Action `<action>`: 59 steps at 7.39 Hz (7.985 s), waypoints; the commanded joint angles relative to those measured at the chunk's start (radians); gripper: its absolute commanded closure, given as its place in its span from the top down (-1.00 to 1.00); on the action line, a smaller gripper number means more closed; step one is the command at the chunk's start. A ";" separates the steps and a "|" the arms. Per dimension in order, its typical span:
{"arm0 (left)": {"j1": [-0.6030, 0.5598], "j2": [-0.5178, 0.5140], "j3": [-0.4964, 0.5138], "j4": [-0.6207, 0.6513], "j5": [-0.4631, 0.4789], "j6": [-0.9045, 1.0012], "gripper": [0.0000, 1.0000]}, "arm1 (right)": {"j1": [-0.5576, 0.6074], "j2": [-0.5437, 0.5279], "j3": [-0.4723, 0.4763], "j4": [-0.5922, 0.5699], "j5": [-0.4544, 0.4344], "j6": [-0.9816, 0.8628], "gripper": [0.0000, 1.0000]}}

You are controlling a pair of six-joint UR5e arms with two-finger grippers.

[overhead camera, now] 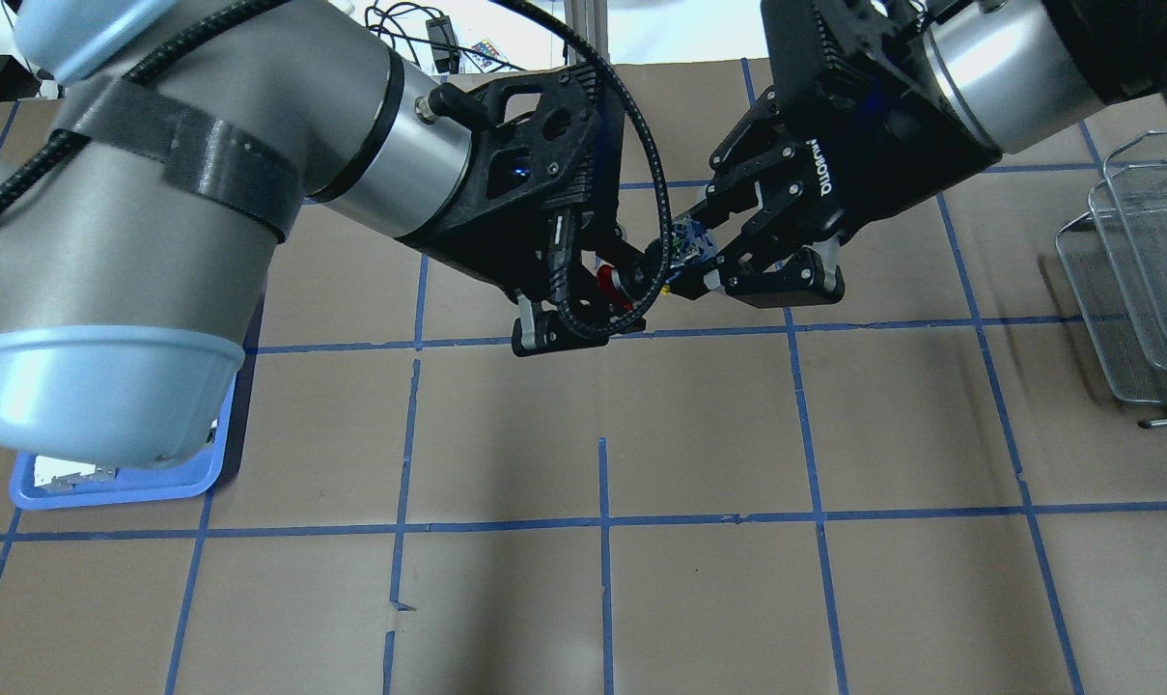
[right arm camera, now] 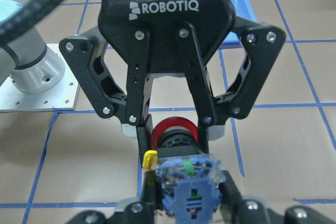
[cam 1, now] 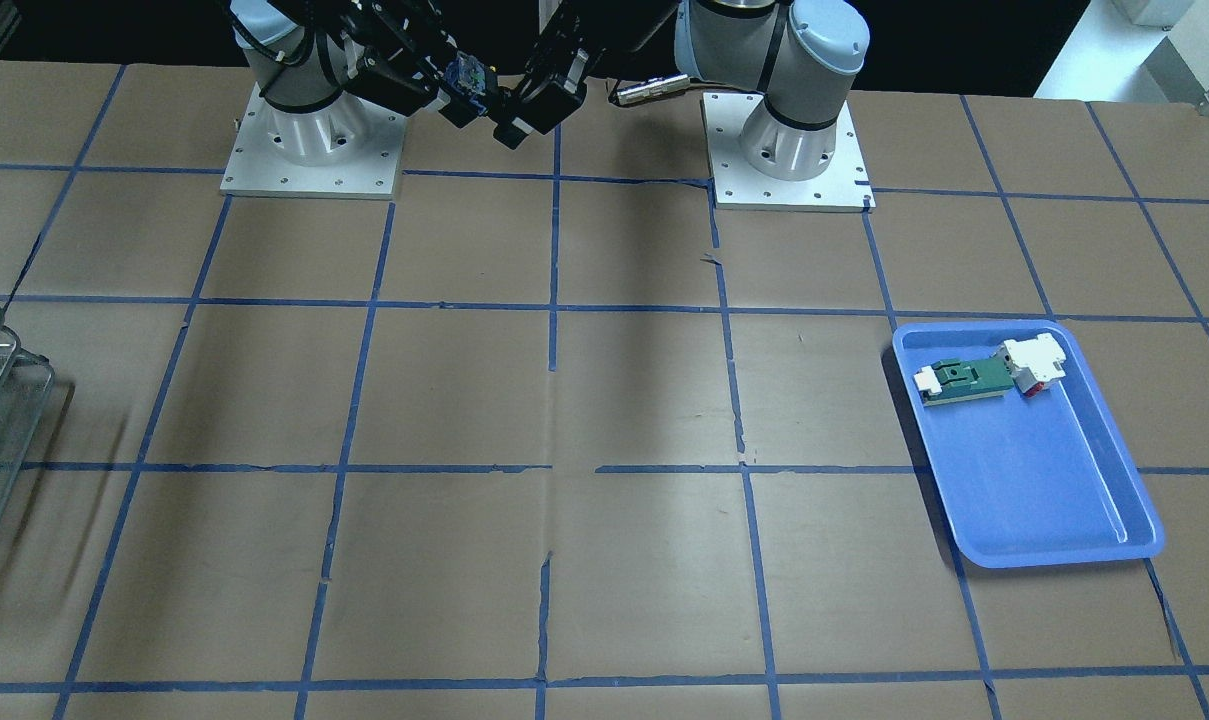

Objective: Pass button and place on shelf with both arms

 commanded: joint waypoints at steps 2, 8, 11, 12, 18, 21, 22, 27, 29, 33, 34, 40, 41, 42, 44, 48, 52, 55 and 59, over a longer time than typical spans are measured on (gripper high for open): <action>0.000 0.008 0.020 -0.022 0.044 -0.026 1.00 | 0.000 0.001 0.000 0.000 -0.006 0.001 -0.70; 0.058 0.006 0.025 -0.066 0.358 -0.278 1.00 | -0.195 0.010 0.002 -0.008 -0.208 -0.059 -0.75; 0.155 0.003 0.005 -0.066 0.533 -0.531 1.00 | -0.444 0.138 -0.006 -0.190 -0.366 -0.276 -0.75; 0.173 0.011 0.000 -0.080 0.576 -0.534 1.00 | -0.502 0.175 -0.012 -0.247 -0.421 -0.364 -0.75; 0.232 0.037 -0.014 -0.097 0.690 -0.986 1.00 | -0.693 0.418 -0.119 -0.469 -0.660 -0.578 -0.69; 0.235 0.046 -0.026 -0.103 0.736 -1.289 1.00 | -0.701 0.484 -0.136 -0.529 -0.726 -0.572 -0.12; 0.239 0.043 -0.026 -0.109 0.722 -1.336 1.00 | -0.704 0.490 -0.135 -0.532 -0.726 -0.569 0.17; 0.292 -0.069 0.066 -0.090 0.528 -1.420 1.00 | -0.705 0.484 -0.135 -0.531 -0.730 -0.562 1.00; 0.288 -0.097 0.087 -0.057 0.523 -1.444 1.00 | -0.705 0.455 -0.136 -0.522 -0.761 -0.561 1.00; 0.284 -0.106 0.141 -0.118 0.598 -1.445 1.00 | -0.588 0.296 -0.119 -0.346 -0.761 -0.281 1.00; 0.282 -0.120 0.174 -0.141 0.590 -1.445 1.00 | -0.511 0.257 -0.118 -0.310 -0.759 -0.168 1.00; 0.275 -0.114 0.159 -0.155 0.583 -1.418 1.00 | 0.002 0.156 -0.141 -0.221 -0.750 0.539 1.00; 0.272 -0.117 0.161 -0.160 0.584 -1.378 1.00 | 0.002 0.159 -0.150 -0.221 -0.746 0.612 1.00; 0.276 -0.109 0.158 -0.161 0.582 -1.385 1.00 | 0.002 0.168 -0.156 -0.220 -0.743 0.730 1.00; 0.273 -0.111 0.156 -0.161 0.581 -1.381 1.00 | 0.002 0.206 -0.199 -0.217 -0.741 0.990 1.00; 0.276 -0.109 0.156 -0.160 0.586 -1.369 1.00 | 0.002 0.272 -0.297 -0.099 -0.695 1.397 1.00; 0.285 -0.103 0.155 -0.161 0.584 -1.369 1.00 | -0.001 0.269 -0.239 -0.046 -0.706 1.507 1.00; 0.285 -0.103 0.156 -0.161 0.586 -1.370 1.00 | -0.003 0.269 -0.236 -0.042 -0.761 1.527 1.00; 0.284 -0.103 0.155 -0.161 0.586 -1.369 1.00 | -0.003 0.254 -0.236 -0.049 -0.758 1.525 1.00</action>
